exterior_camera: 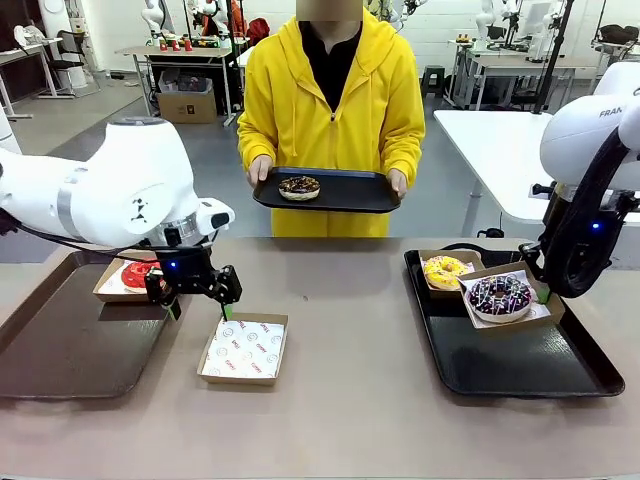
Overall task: Individually package the donuts and arrange them on the tray.
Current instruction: Place the picked Paper togo box on the Handle tray while simultaneously picking up another Paper togo box from the table with the other hand.
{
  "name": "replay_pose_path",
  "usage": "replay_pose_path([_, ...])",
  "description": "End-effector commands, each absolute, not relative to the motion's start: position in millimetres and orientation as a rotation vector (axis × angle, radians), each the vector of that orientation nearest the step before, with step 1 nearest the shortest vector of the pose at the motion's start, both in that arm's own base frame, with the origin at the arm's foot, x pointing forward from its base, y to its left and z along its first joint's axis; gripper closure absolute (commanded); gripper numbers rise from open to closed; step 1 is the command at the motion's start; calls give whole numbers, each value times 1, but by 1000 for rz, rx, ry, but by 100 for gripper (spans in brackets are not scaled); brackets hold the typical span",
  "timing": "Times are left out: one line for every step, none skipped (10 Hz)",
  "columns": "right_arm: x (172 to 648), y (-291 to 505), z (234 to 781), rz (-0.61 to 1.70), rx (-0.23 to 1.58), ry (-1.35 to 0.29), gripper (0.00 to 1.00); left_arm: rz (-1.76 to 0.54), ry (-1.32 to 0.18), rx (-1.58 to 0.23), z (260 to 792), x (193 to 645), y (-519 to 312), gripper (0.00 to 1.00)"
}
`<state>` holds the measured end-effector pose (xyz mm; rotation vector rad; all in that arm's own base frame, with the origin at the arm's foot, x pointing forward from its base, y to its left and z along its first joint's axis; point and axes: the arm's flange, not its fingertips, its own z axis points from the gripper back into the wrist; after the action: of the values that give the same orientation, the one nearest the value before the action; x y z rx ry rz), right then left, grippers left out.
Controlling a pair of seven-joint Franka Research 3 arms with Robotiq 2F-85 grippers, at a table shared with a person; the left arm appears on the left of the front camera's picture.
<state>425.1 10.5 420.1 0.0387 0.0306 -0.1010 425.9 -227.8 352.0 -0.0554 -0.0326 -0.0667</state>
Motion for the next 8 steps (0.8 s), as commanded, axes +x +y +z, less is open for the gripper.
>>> replay_pose_path([428,4,406,-46,27,-9,98,-28,-43,-19,347,427,-239,0])
replay_pose_path([431,0,400,-48,24,-5,98,-22,-43,-15,345,425,-240,0])
replay_pose_path([433,-4,392,-56,23,8,98,-23,-43,-14,344,423,-241,0])
replay_pose_path([435,-7,385,-56,19,16,98,-24,-41,-9,343,423,-242,0])
replay_pose_path([436,-13,378,-71,17,32,98,-22,-40,-4,343,422,-242,0])
replay_pose_path([436,-18,373,-86,23,44,98,-22,-42,-2,343,421,-242,0])
replay_pose_path([436,-22,368,-91,33,59,98,-20,-43,-1,343,420,-242,0])
replay_pose_path([436,-25,364,-94,37,70,98,-23,-43,2,343,420,-243,0])
